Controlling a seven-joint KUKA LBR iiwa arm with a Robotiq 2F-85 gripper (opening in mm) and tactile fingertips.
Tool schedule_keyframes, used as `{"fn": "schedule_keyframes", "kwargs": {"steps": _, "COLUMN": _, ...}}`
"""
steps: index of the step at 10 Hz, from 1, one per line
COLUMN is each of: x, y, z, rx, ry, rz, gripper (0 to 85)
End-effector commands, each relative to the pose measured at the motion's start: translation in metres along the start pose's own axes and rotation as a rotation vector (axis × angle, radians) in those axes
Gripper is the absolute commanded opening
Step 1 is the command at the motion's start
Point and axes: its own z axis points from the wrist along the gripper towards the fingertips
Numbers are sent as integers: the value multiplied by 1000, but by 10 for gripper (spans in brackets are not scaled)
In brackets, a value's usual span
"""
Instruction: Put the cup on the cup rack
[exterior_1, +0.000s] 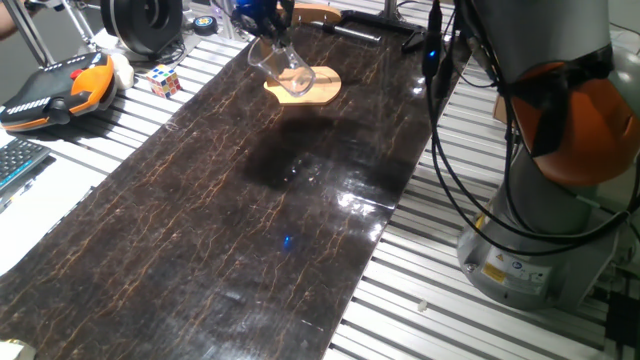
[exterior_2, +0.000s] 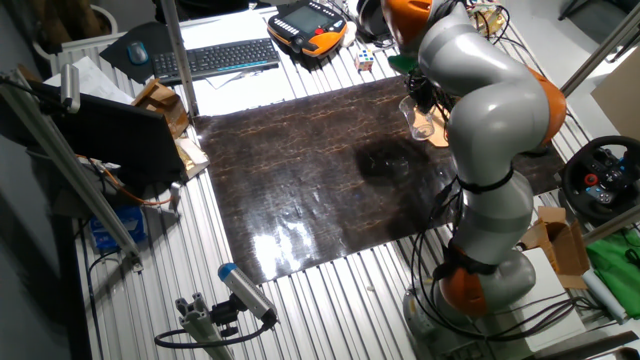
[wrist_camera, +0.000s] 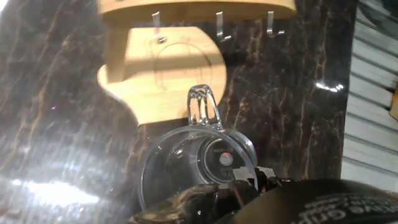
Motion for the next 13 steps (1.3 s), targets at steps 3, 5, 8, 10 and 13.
{"fn": "schedule_keyframes", "kwargs": {"steps": 3, "x": -9, "y": -20, "z": 4, "rx": 0, "ry": -2, "rz": -2, "gripper": 20}}
{"fn": "schedule_keyframes", "kwargs": {"steps": 5, "x": -14, "y": -39, "z": 4, "rx": 7, "ry": 0, "rz": -6, "gripper": 20}}
{"fn": "schedule_keyframes", "kwargs": {"steps": 8, "x": -22, "y": -58, "z": 4, "rx": 9, "ry": 0, "rz": -20, "gripper": 20}}
{"fn": "schedule_keyframes", "kwargs": {"steps": 10, "x": -37, "y": -69, "z": 3, "rx": 17, "ry": 29, "rz": -60, "gripper": 20}}
{"fn": "schedule_keyframes", "kwargs": {"steps": 13, "x": -41, "y": -76, "z": 0, "rx": 26, "ry": 27, "rz": -77, "gripper": 20}}
